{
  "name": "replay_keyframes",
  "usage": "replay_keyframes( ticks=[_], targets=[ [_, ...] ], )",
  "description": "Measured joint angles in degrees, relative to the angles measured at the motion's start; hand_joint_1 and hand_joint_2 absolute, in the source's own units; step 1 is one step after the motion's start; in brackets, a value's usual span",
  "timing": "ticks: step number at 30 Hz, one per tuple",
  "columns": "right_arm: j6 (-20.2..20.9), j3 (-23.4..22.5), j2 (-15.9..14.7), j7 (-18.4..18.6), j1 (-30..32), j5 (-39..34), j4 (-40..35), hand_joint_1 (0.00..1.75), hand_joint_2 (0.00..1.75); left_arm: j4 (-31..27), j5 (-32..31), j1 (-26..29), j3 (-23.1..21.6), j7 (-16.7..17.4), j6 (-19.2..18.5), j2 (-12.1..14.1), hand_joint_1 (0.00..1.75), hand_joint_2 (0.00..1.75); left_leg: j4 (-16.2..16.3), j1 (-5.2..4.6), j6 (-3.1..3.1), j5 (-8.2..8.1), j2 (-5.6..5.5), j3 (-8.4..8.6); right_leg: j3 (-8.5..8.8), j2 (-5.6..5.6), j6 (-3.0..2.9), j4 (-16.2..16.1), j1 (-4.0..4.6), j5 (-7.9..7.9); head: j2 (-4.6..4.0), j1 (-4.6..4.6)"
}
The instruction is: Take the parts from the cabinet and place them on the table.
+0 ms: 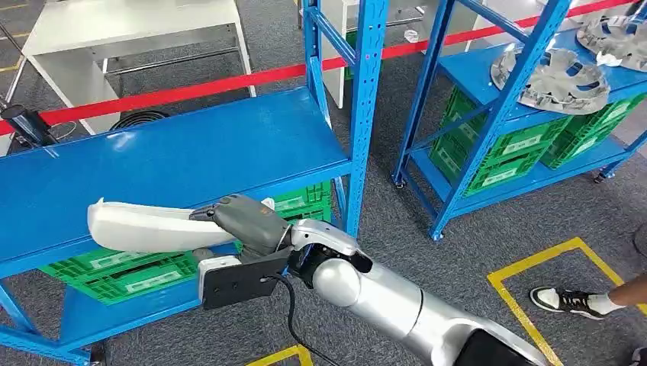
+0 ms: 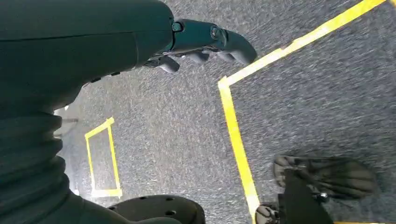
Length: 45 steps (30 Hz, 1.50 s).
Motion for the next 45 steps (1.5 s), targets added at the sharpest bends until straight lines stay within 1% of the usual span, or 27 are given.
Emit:
replay_keyframes(
  ticks=[3,5,7,9,10,13,14,15,17,18,20,22,23,24,25,28,29,32,33,35,37,38,39,40,43,44,45],
  targets=[
    [0.02,0.22,0.02,0.09,0.03,0.0,0.09,1.75,1.75,0.0,-0.24,-0.2,0.0,0.07,-0.13,0.02,0.0,1.75,8.14,0.11,-0.49,-3.17,0.0,-1.2,-1.86,-0.12,0.24,0.19,-0.08,1.59,0.0,0.0],
    [0.26,0.37,0.02,0.13,0.07,-0.04,0.17,1.75,1.75,0.0,-0.72,-0.19,0.0,0.64,-0.22,0.2,0.0,1.75,9.35,0.29,-0.87,0.66,0.0,0.6,-4.22,-0.27,0.63,0.77,-0.39,3.03,0.0,0.0],
    [1.03,0.72,0.07,-0.15,-0.04,-0.3,0.17,1.75,1.75,0.0,-0.17,-0.13,0.02,0.3,0.13,0.53,0.0,1.75,2.31,0.72,-1.43,3.7,0.02,6.59,-6.53,-0.29,1.35,1.76,-0.87,4.12,0.0,0.0],
    [1.31,1.29,0.5,-0.46,-0.26,-0.66,0.17,1.75,1.75,-0.04,0.72,-0.2,0.13,-0.89,0.59,0.78,0.0,1.75,-7.31,0.53,-1.66,-0.63,-0.3,13.37,-7.86,-0.14,2.06,3.05,-0.62,4.75,0.0,-0.22],
    [1.42,1.42,0.83,-0.59,-0.3,-0.81,0.17,1.75,1.75,-0.02,0.85,-0.18,0.22,-1.31,0.61,0.98,0.0,1.75,-7.1,0.55,-0.27,-1.05,-0.37,12.66,-7.93,-0.27,2.41,3.06,-0.31,5.19,0.0,-0.15],
    [1.47,1.99,1.0,-1.0,-0.79,-1.14,0.24,1.75,1.75,0.09,1.4,-0.01,0.46,-1.6,0.57,1.24,0.0,1.75,-6.98,0.62,1.78,0.27,-0.13,11.11,-8.44,-0.19,3.41,2.79,-0.57,6.3,0.0,-0.02],
    [1.44,2.07,1.03,-1.01,-0.85,-1.16,0.24,1.75,1.75,0.09,1.68,-0.04,0.65,-1.57,0.74,1.35,0.0,1.75,-6.98,0.63,2.44,0.93,0.05,10.36,-9.07,-0.07,3.78,3.8,-0.75,4.21,0.0,0.0],
    [1.44,2.19,1.03,-1.03,-0.91,-1.18,0.24,1.75,1.75,0.07,2.32,-0.07,0.92,-1.42,1.2,1.62,0.0,1.75,-6.98,0.61,2.9,1.73,0.06,9.63,-10.01,0.02,3.98,6.3,-0.75,0.34,0.0,0.07],
    [1.44,2.27,1.18,-1.09,-1.34,-1.18,0.24,1.75,1.75,0.04,3.62,-0.11,1.94,-1.88,1.88,2.01,0.0,1.75,-6.88,0.47,3.08,3.35,0.07,7.98,-11.9,0.09,4.21,14.12,-0.76,-6.02,0.0,0.13],
    [1.46,2.32,1.31,-1.25,-1.58,-1.16,0.24,1.75,1.75,0.02,4.0,-0.11,2.42,-2.27,1.97,2.23,0.0,1.75,-6.82,0.34,3.13,4.25,0.07,6.8,-12.46,0.11,4.19,18.24,-0.73,-7.31,0.0,0.13],
    [1.51,2.36,1.35,-1.46,-2.06,-1.18,0.26,1.75,1.75,-0.02,4.39,-0.15,3.19,-3.27,2.14,2.56,0.0,1.75,-6.75,0.13,3.06,5.85,0.09,4.68,-10.81,0.15,3.77,20.15,-0.7,-4.37,0.0,0.17],
    [1.38,2.43,1.7,-1.93,-2.7,-1.27,0.28,1.75,1.75,-0.09,4.83,-0.2,3.69,-4.94,2.47,2.93,0.0,1.75,-6.74,-0.19,2.87,7.31,0.07,2.88,-4.95,0.22,2.74,13.56,-0.3,-1.09,0.0,0.22],
    [1.2,2.51,2.05,-2.25,-3.18,-1.4,0.26,1.75,1.75,-0.17,4.92,-0.34,3.96,-5.35,2.49,2.95,0.0,1.75,-6.66,-0.13,2.8,7.95,0.08,2.48,-0.74,0.26,1.93,8.32,-0.01,-1.75,0.0,0.2],
    [1.07,2.62,2.51,-2.38,-3.65,-1.51,0.26,1.75,1.75,-0.31,4.96,-0.27,4.22,-5.62,2.49,3.0,0.0,1.75,-6.64,-0.37,2.39,8.39,0.06,2.14,3.31,0.2,1.14,2.45,0.43,-4.78,0.0,0.17],
    [0.92,2.69,2.82,-2.58,-3.86,-1.64,0.26,1.75,1.75,-0.31,4.98,-0.28,4.52,-5.83,2.51,3.17,0.0,1.75,-6.99,-0.06,1.97,9.0,0.18,2.35,3.59,0.01,1.74,1.65,0.46,-4.72,0.0,0.02],
    [0.79,2.86,3.08,-2.4,-4.15,-1.66,0.28,1.75,1.75,-0.26,4.87,0.04,4.92,-5.02,2.62,3.48,0.0,1.75,-8.36,0.01,0.63,11.16,0.21,2.37,2.52,0.15,0.72,0.4,0.73,-2.8,0.0,0.48],
    [0.79,2.95,3.26,-2.45,-4.12,-1.68,0.28,1.75,1.75,-0.13,4.5,0.42,4.94,-4.3,2.62,3.8,0.0,1.75,-7.98,0.38,0.54,10.25,0.04,2.01,2.0,-0.24,0.5,-0.13,0.3,-1.66,0.0,0.55],
    [0.59,2.99,4.22,-2.34,-3.46,-2.3,0.31,1.75,1.75,-0.02,3.82,2.25,4.94,-3.15,2.54,4.11,0.0,1.75,1.04,0.43,-0.35,-0.74,-0.06,-0.17,-0.59,0.31,-0.19,-0.49,0.13,0.98,0.0,0.15],
    [0.5,3.02,4.33,-2.36,-2.79,-2.58,0.35,1.75,1.75,0.0,3.72,2.76,4.94,-2.93,2.47,4.39,0.0,1.75,5.54,0.43,-0.62,-2.76,-0.05,-0.76,-1.64,0.28,-0.12,-0.43,0.15,1.8,0.0,0.13],
    [0.39,3.1,4.44,-2.51,-1.74,-2.95,0.72,1.75,1.75,0.0,3.54,3.31,4.94,-2.39,2.36,4.83,0.0,1.75,9.4,0.52,-1.01,-0.76,-0.05,-0.05,-3.77,-0.02,0.09,-0.07,0.09,3.18,0.0,0.11],
    [-0.09,3.17,4.65,-2.67,-1.38,-3.15,1.11,1.75,1.75,-0.02,3.06,3.57,4.94,-1.56,2.4,5.33,0.0,1.75,5.14,0.74,-1.38,3.61,-0.04,4.6,-6.32,-0.17,0.62,0.89,-0.24,4.41,0.0,0.13],
    [-0.42,3.17,4.76,-2.69,-1.34,-3.17,1.27,1.75,1.75,-0.02,2.8,3.61,4.94,-1.05,2.49,5.53,0.0,1.75,0.65,0.91,-1.53,3.51,-0.05,8.29,-7.34,-0.18,0.95,1.53,-0.37,4.85,0.0,0.11],
    [-0.92,3.15,4.96,-2.69,-1.23,-3.13,1.33,1.75,1.75,-0.13,2.21,3.57,4.94,-0.5,2.49,5.62,0.0,1.75,-5.52,0.88,-1.79,-0.41,-0.25,12.86,-8.18,-0.16,1.35,2.29,-0.14,5.22,0.0,0.02],
    [-1.47,3.02,4.94,-2.8,-0.97,-3.08,1.44,1.75,1.75,-0.22,1.7,3.65,4.94,-0.26,2.49,6.21,0.0,1.75,-8.11,0.45,-0.64,-1.73,-0.73,13.96,-8.35,-0.23,1.62,2.74,-0.06,5.45,0.0,0.26],
    [-2.25,2.6,4.79,-3.3,-0.24,-2.95,2.03,1.75,1.75,-0.15,1.09,3.98,4.94,0.22,2.3,6.69,0.0,1.75,-7.5,0.5,1.33,-0.6,-0.36,12.28,-8.35,-0.25,2.64,2.07,0.01,7.33,0.0,0.28],
    [-2.34,2.56,4.63,-3.37,-0.03,-2.95,2.27,1.75,1.75,-0.07,1.07,3.92,4.94,0.31,2.3,6.71,0.0,1.75,-7.6,0.71,1.96,0.15,0.12,11.64,-8.84,-0.09,2.94,2.52,-0.21,6.81,0.0,0.26],
    [-2.32,2.56,4.55,-3.32,0.2,-2.88,2.4,1.75,1.75,-0.11,1.01,3.92,4.94,0.37,2.27,6.89,0.0,1.75,-7.61,0.66,2.59,0.96,0.17,10.86,-9.72,0.11,3.38,4.11,-0.31,3.39,0.0,0.39]
  ],
)
